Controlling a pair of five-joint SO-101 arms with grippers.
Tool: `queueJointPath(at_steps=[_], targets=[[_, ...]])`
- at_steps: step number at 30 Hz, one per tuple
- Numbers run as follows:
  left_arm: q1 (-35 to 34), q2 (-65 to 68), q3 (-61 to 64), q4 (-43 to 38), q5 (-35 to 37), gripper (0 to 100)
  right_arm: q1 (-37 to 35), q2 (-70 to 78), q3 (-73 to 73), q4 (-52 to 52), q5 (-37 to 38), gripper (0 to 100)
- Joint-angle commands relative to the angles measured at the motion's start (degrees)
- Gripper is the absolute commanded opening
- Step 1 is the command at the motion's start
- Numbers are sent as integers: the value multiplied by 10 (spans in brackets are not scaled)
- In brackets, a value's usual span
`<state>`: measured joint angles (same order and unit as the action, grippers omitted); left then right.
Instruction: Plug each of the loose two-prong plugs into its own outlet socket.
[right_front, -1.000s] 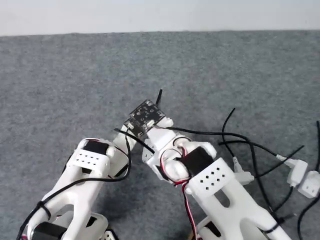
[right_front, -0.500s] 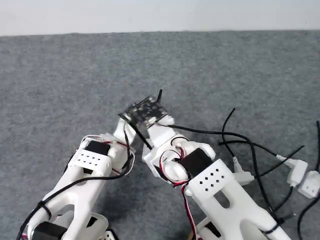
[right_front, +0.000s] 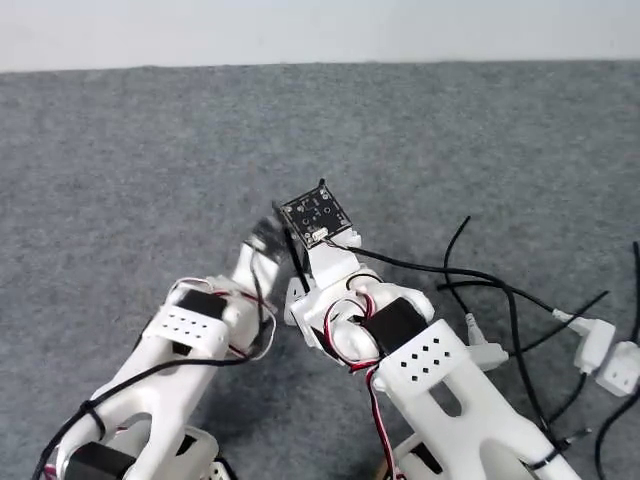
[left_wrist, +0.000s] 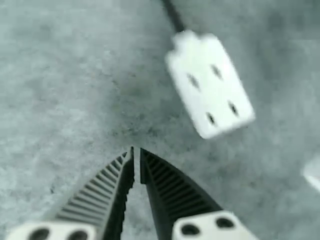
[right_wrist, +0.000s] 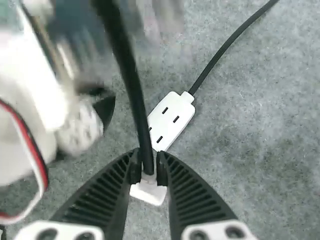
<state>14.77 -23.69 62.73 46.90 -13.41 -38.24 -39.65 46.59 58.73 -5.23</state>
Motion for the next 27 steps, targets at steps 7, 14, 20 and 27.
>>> queueJointPath(at_steps=[7,14,20,27], targets=[[20,-17,10,22,-71,14,8,-18,-5,-2,18,9],[-123,-17,-37,-22,69,14,47,-10,-2,-59,-23,9],[-259,-13,-51,-72,142,14,51,23,-4,-118,-42,9],[-278,-16,-51,-71,141,14,53,132,-47,-169,-55,9]])
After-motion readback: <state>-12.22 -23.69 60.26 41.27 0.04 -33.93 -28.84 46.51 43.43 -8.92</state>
